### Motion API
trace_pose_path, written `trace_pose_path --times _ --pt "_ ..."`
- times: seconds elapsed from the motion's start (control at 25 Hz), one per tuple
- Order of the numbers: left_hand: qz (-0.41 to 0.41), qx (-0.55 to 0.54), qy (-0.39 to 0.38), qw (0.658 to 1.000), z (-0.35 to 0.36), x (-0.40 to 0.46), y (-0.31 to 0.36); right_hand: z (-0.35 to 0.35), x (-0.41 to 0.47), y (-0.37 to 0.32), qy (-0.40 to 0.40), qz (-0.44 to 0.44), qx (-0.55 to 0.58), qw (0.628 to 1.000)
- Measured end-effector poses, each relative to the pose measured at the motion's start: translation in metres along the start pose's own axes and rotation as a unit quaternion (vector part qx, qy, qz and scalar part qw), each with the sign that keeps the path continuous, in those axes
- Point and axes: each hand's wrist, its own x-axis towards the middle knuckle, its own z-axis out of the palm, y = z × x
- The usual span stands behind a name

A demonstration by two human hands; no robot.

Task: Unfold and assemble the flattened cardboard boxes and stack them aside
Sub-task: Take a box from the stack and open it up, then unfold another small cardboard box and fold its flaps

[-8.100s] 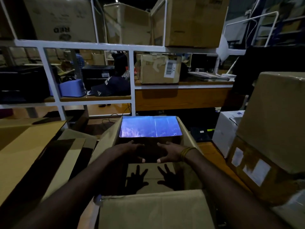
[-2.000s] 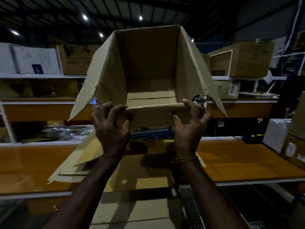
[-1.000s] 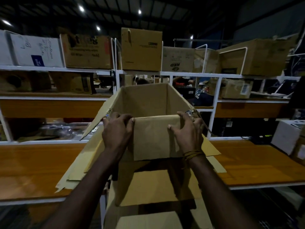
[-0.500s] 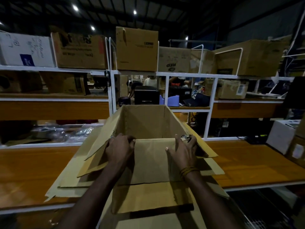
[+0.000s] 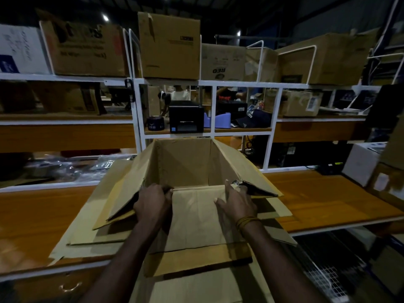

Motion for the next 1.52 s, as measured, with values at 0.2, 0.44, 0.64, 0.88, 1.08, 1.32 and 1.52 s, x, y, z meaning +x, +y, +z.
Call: trace_pose_path --times 0.2,0.44,0.64,0.88,1.08,1.32,1.52 --pt "-0.015 0.065 -0.015 0.998 0.017 -0.039 0.013 0.014 -0.024 0.014 0.038 -0.022 0.050 0.998" --pt "0.045 0.079 -0.091 0.992 0.046 -0.069 0.061 0.014 -0.043 0.055 0.041 -0.052 0.122 0.990" --pt "0.099 0.034 -0.154 0.983 0.073 -0.099 0.112 -0.004 -0.053 0.124 0.059 -0.041 0.136 0.988" --pt "0.153 -0.004 -0.183 0.971 0.116 -0.157 0.215 -0.046 -0.064 0.243 0.063 -0.005 0.130 0.989" --pt "0.204 -0.042 -0.219 0.953 0.162 -0.204 0.313 -0.089 -0.079 0.351 0.076 0.041 0.126 0.988" --pt "0.240 -0.064 -0.276 0.929 0.206 -0.244 0.396 -0.117 -0.091 0.442 0.083 0.084 0.107 0.987" --pt "0.268 -0.076 -0.299 0.913 0.250 -0.243 0.443 -0.114 -0.066 0.498 0.097 0.107 0.110 0.983"
